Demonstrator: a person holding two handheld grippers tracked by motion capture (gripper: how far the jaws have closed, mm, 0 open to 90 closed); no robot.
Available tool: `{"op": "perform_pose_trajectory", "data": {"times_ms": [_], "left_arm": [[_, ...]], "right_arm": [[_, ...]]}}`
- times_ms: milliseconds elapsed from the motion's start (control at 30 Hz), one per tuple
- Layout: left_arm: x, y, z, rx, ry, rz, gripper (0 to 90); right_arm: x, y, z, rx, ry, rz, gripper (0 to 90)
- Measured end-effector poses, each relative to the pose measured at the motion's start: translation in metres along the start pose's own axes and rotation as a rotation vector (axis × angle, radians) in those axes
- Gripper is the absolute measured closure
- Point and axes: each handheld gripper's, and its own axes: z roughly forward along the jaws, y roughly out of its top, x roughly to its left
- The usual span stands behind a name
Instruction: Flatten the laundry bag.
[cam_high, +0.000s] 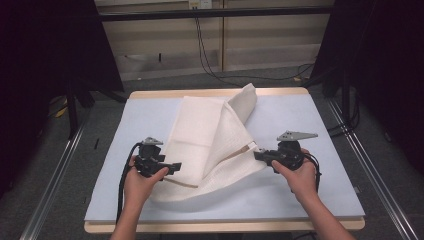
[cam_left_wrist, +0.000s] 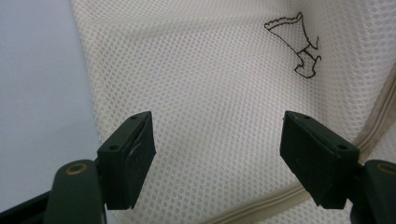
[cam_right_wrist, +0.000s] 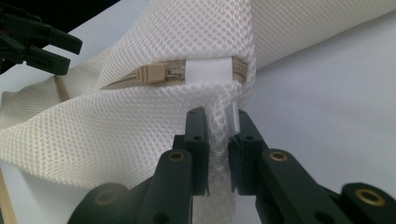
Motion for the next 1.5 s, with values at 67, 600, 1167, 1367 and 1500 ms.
{"op": "perform_pose_trajectory", "data": {"times_ms": [67,600,1167,1367,1500], "left_arm": [[0.000,0.000,0.001,0.010,-0.003,0.009,26.2],[-0.004,0.003,0.003,-0.001,-0.003,0.011,27.0],[-0.008,0.004,0.005,0.021,-0.005,0.037,27.6],[-0.008,0.005,0.005,0.015,-0.001,0.039,27.6],[-0.009,0.005,0.005,0.018,-0.005,0.037,27.8]], "right_arm": [[0.000,-0.001,0.000,0.000,-0.003,0.000,79.7],[0.000,-0.010,-0.007,-0.006,0.002,0.010,79.7],[0.000,-0.027,-0.020,-0.012,0.005,0.023,79.7],[-0.001,-0.032,-0.025,-0.011,-0.001,0.033,79.8],[-0.003,-0.037,-0.029,-0.012,-0.006,0.035,79.7]]}}
